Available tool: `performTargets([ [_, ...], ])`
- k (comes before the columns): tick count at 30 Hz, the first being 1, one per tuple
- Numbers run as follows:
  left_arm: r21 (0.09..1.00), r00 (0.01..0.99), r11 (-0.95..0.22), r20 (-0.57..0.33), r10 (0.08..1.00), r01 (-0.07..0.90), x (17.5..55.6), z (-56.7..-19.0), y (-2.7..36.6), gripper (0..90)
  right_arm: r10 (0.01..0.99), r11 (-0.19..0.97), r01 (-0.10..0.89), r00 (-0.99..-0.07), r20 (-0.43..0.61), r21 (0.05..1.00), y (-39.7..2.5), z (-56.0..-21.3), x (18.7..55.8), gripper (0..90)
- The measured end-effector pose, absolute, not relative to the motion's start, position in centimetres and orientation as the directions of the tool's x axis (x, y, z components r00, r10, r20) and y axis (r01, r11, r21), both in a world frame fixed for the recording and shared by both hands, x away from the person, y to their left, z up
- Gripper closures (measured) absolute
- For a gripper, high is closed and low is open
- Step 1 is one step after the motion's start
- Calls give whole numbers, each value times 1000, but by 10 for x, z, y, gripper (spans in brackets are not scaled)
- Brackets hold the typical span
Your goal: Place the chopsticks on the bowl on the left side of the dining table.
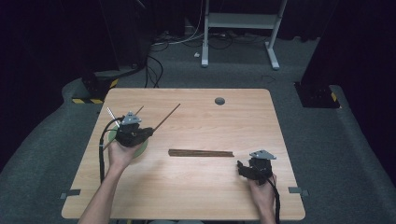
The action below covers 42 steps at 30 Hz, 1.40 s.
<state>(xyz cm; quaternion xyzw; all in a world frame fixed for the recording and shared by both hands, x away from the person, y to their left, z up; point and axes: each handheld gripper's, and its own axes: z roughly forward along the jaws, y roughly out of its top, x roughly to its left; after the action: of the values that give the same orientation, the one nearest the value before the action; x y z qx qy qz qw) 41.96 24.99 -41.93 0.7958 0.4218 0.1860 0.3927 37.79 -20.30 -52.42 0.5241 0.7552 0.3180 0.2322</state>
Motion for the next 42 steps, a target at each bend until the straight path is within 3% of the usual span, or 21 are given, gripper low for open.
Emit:
performTargets([
  [26,792,474,-271,-27,880,547,402,-410,296,845,939,248,644,-343,-17,724,-203,-524,378,251],
  [42,801,476,-286,2,879,526,400,-417,309,845,936,257,639,-353,-21,725,-202,-524,379,264],
])
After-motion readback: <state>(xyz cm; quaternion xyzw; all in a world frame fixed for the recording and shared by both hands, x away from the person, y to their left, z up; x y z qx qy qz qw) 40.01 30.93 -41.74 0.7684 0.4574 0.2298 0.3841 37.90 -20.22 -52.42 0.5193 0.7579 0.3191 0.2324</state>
